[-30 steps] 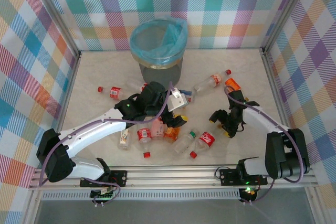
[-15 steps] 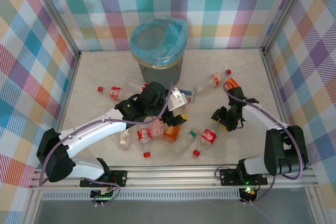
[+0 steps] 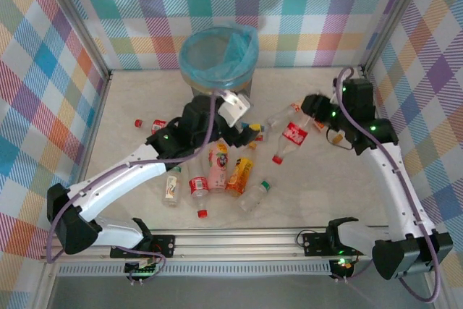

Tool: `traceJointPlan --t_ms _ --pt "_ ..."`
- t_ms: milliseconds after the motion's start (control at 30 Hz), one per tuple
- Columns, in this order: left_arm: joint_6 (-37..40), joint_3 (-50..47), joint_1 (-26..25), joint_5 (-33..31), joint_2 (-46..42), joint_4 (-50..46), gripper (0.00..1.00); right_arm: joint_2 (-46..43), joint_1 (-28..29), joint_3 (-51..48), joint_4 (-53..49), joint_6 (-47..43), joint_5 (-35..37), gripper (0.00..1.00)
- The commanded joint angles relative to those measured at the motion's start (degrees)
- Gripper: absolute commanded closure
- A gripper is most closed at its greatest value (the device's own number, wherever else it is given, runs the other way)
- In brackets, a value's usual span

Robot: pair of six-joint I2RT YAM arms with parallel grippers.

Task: Put the plastic bottles in the bin

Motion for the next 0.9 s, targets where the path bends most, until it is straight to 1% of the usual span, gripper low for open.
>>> traceJointPlan --t_ms 0,100,200,267,367,467,567,700,767,867 --pt "-8.5 6.6 2.2 -4.7 -2.8 -1.4 0.15 1.9 2.9 8.3 5.0 -4.7 1.2 0.59" --pt "-12.5 13.3 4.7 -6.6 -2.1 -6.7 0.14 5.4 6.4 15.7 9.4 -7.2 3.2 0.6" --pt "-15.6 20.4 7.9 -6.5 0.2 -12.4 0.14 9.7 10.4 22.2 14.7 -9.7 4.7 0.6" --pt "-18.3 25.2 11.1 -5.0 2.2 -15.7 0.14 13.4 12.8 27.2 18.3 -11.8 5.1 0.6" --pt "-22.4 29.9 16.7 -1.6 4.1 -18.0 0.15 20.0 15.2 35.7 20.6 -14.8 5.6 0.6" --pt "-25.2 31.1 21.2 0.5 4.1 -17.8 0.15 27.0 16.1 43.8 22.5 -16.9 5.4 0.6" --pt "-27.1 31.3 24.3 2.1 4.2 -18.3 0.15 33.9 16.3 50.4 25.5 -19.5 3.7 0.6" --pt "-28.2 30.4 25.8 3.5 4.0 -19.1 0.15 43.8 16.5 60.6 26.0 -24.6 2.8 0.6" --pt "-28.4 29.9 26.0 3.9 4.0 -19.8 0.15 49.6 16.6 67.9 24.2 -27.6 4.1 0.6" --pt "-29.0 28.1 26.1 4.0 3.4 -20.0 0.16 56.7 16.6 76.0 23.5 -31.7 5.8 0.61"
